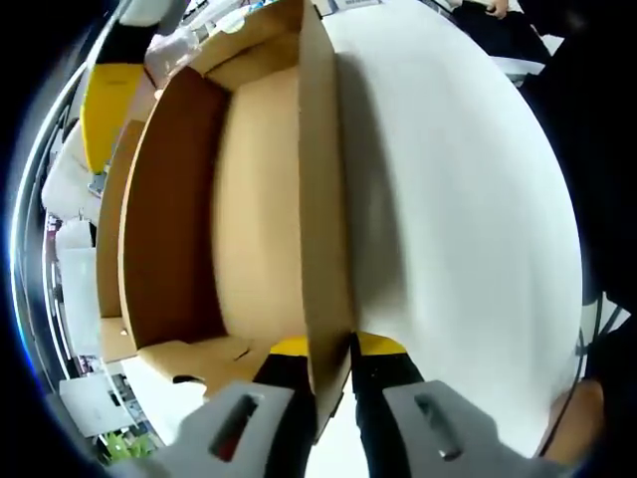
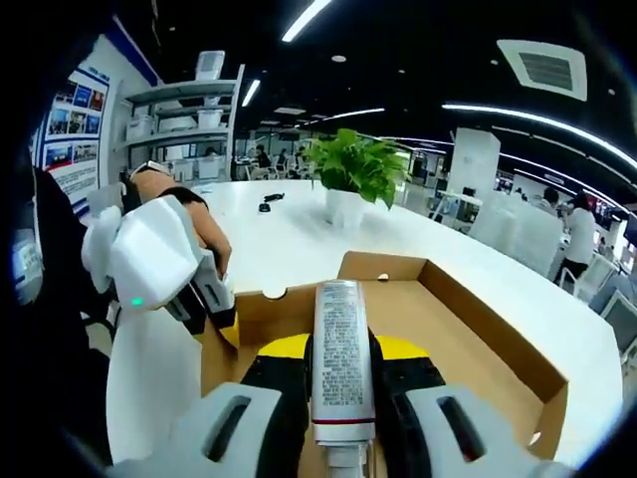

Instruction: Operate the shoe box by opening the lid, removing the specified soft item, and placing it in the target area until the item is outside and the box remains undamaged.

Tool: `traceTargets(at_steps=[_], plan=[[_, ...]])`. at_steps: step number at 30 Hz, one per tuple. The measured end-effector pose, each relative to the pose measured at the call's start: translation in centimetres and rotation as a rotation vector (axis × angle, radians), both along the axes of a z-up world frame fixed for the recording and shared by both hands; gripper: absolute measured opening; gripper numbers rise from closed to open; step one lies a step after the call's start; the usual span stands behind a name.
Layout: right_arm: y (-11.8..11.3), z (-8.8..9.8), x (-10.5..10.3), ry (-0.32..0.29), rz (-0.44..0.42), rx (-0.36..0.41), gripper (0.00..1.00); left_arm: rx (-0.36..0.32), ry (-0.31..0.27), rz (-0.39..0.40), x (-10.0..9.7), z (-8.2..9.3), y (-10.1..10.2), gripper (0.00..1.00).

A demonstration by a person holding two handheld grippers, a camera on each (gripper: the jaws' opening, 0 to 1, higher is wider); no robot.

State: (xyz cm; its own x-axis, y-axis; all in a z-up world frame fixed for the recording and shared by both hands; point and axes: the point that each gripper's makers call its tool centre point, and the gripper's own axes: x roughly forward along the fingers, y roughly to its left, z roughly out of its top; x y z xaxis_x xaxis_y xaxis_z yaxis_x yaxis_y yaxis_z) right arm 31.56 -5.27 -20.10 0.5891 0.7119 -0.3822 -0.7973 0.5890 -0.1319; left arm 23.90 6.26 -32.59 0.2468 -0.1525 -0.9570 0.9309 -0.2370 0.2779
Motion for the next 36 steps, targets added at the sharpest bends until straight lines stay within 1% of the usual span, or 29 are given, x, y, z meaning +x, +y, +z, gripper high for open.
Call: traceTargets(at_steps=[6,10,13,21,24,29,34,36], plan=[[-2.9,1.0,-0.7,-0.016,-0.069,0.026,0.22,0.001,-0.001,0.004,0.3,0.0,0.1,0.1],[-4.5,1.4,-1.2,-0.021,-0.103,0.029,0.22,0.003,-0.001,0.004,0.3,0.0,0.1,0.1],[-5.3,1.5,-1.5,-0.033,-0.119,0.018,0.22,0.005,-0.003,0.004,0.2,-0.1,0.2,0.1],[-7.1,2.6,-1.9,-0.046,-0.16,0.034,0.22,0.004,-0.003,0.004,0.3,0.0,0.1,0.1],[-8.4,3.2,-2.2,-0.058,-0.189,0.039,0.22,0.004,-0.003,0.003,0.4,0.1,0.1,0.1],[-11.3,4.4,-2.7,-0.079,-0.261,0.043,0.22,0.004,-0.002,0.003,0.4,0.1,0.1,0.1],[-13.4,4.9,-3.3,-0.081,-0.305,0.041,0.22,0.005,-0.002,0.006,0.3,0.0,0.1,0.1],[-15.1,5.0,-3.9,-0.088,-0.334,0.025,0.22,0.005,-0.003,0.007,0.3,0.0,0.1,0.1]])
